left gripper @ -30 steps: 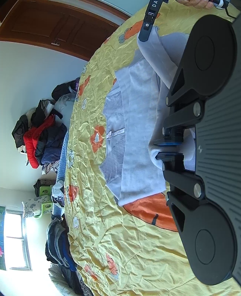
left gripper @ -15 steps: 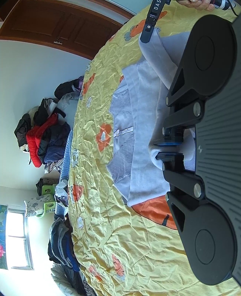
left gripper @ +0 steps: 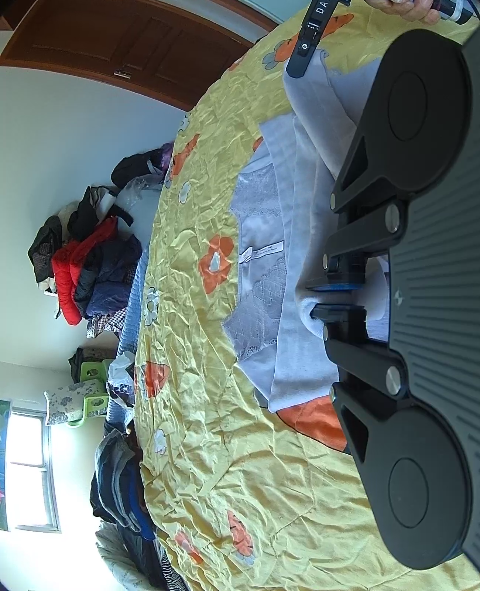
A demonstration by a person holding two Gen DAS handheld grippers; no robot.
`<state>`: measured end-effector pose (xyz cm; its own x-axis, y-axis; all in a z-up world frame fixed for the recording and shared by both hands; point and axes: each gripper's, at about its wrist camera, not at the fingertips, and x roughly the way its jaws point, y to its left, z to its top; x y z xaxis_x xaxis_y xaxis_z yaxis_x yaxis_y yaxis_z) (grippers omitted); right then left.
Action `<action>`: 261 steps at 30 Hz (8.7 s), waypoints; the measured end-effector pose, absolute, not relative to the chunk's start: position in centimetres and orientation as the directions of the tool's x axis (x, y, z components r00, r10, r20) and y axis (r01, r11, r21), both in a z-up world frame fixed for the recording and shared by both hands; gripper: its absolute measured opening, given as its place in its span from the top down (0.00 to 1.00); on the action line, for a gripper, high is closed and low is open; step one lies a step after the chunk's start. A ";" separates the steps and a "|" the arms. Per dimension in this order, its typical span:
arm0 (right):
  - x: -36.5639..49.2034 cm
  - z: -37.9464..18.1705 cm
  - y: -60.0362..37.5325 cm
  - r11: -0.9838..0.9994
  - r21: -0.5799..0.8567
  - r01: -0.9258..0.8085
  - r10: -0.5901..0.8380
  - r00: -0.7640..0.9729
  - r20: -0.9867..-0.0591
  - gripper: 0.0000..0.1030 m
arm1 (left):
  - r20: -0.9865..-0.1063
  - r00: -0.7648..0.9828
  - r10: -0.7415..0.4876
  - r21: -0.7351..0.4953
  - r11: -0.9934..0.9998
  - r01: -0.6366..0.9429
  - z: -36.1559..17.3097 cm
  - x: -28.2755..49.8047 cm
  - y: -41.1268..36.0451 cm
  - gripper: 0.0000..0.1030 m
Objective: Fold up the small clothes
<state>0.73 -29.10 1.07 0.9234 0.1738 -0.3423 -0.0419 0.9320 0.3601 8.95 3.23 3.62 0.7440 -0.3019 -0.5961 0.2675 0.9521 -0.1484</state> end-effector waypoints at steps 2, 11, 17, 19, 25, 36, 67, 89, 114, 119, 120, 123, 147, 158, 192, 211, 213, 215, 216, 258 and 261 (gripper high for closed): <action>1.1 0.9 -29.2 0.932 0.360 -0.036 0.168 0.924 -0.343 0.90 | -0.598 0.745 -0.294 -0.147 0.955 0.259 3.5 9.4 3.2 0.93; 2.9 1.0 -28.6 0.946 0.323 -0.036 0.155 0.924 -0.350 0.90 | -0.610 0.744 -0.272 -0.133 0.961 0.243 3.0 10.9 3.0 0.93; 4.3 1.0 -28.6 0.947 0.319 -0.034 0.153 0.922 -0.355 0.90 | -0.611 0.744 -0.271 -0.140 0.962 0.235 3.1 12.3 3.2 0.93; 4.7 0.9 -28.6 0.949 0.315 -0.032 0.150 0.922 -0.356 0.90 | -0.611 0.744 -0.271 -0.140 0.962 0.236 3.1 12.7 3.1 0.93; 6.2 0.9 -28.9 0.949 0.314 -0.021 0.141 0.920 -0.365 0.90 | -0.611 0.745 -0.268 -0.130 0.962 0.239 3.3 14.3 2.4 0.93; 10.2 -0.3 -29.2 0.945 0.327 -0.008 0.150 0.899 -0.411 0.90 | -0.650 0.714 -0.263 -0.166 0.965 0.204 1.8 18.1 2.5 0.93; 14.7 -0.9 -32.4 0.922 0.381 0.065 0.115 0.895 -0.431 0.61 | -0.686 0.543 -0.485 -0.543 0.837 0.061 -0.7 24.8 6.6 0.93; 19.9 -0.1 -28.3 0.986 0.156 -0.057 0.134 0.827 -0.547 0.46 | -0.666 0.560 -0.494 -0.617 0.786 -0.042 -0.4 26.1 9.9 0.92; 18.8 0.4 -32.2 0.932 0.344 -0.116 0.292 0.803 -0.520 0.32 | -0.638 0.621 -0.456 -0.565 0.825 0.026 -0.3 26.2 9.4 0.45; 19.5 -1.7 -29.8 0.954 0.236 -0.185 0.295 0.722 -0.626 0.50 | -0.632 0.640 -0.437 -0.554 0.832 0.021 -0.4 25.8 8.9 0.47; 19.6 -1.9 -29.5 0.960 0.224 -0.170 0.275 0.726 -0.631 0.66 | -0.626 0.647 -0.436 -0.555 0.831 0.023 -0.3 25.8 8.9 0.54; 19.8 -2.3 -29.6 0.963 0.227 -0.144 0.258 0.738 -0.624 0.89 | -0.625 0.653 -0.428 -0.543 0.839 0.029 0.1 26.1 8.5 0.73; 21.3 -2.6 -25.8 0.975 -0.077 -0.210 0.117 0.771 -0.626 0.56 | -0.617 0.681 -0.395 -0.544 0.839 -0.006 -0.7 26.0 8.9 0.86; 19.5 -0.6 -28.2 0.993 -0.036 -0.112 0.073 0.824 -0.562 0.94 | -0.604 0.714 -0.354 -0.510 0.860 -0.005 -0.2 26.6 7.9 0.86; 8.4 0.5 -26.5 0.988 0.142 -0.059 0.122 0.865 -0.487 0.16 | -0.552 0.675 -0.491 -0.498 0.843 0.206 -1.0 10.9 10.4 0.24; 1.3 -3.2 -28.8 0.980 0.201 -0.010 0.120 0.830 -0.545 0.94 | -0.599 0.654 -0.462 -0.374 0.884 0.282 -3.4 6.6 8.1 0.96; 0.4 -3.2 -29.4 0.980 0.197 -0.007 0.116 0.827 -0.550 0.94 | -0.590 0.661 -0.465 -0.364 0.883 0.296 -3.3 5.9 8.6 0.96; -0.1 -3.7 -30.1 0.980 0.200 0.007 0.111 0.809 -0.577 0.93 | -0.605 0.655 -0.452 -0.350 0.890 0.291 -3.7 5.5 9.0 0.96; -0.2 -3.9 -30.3 0.981 0.195 0.024 0.098 0.802 -0.590 0.91 | -0.617 0.647 -0.448 -0.351 0.892 0.284 -4.0 5.4 9.3 0.96; 14.2 0.8 -19.7 0.991 0.006 -0.135 0.115 0.819 -0.561 0.01 | -0.626 0.776 -0.077 -0.003 0.995 0.096 -0.2 23.1 2.7 0.10; 12.3 0.4 -18.2 0.988 -0.008 -0.154 0.121 0.807 -0.579 0.01 | -0.627 0.774 -0.091 -0.025 0.995 0.097 -0.3 21.2 3.0 0.09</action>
<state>12.27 -18.25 0.38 0.8066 0.1213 -0.5786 -0.1542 0.9880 -0.0079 21.16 3.03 -0.25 0.7740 -0.0912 -0.6265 0.0973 0.9950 -0.0246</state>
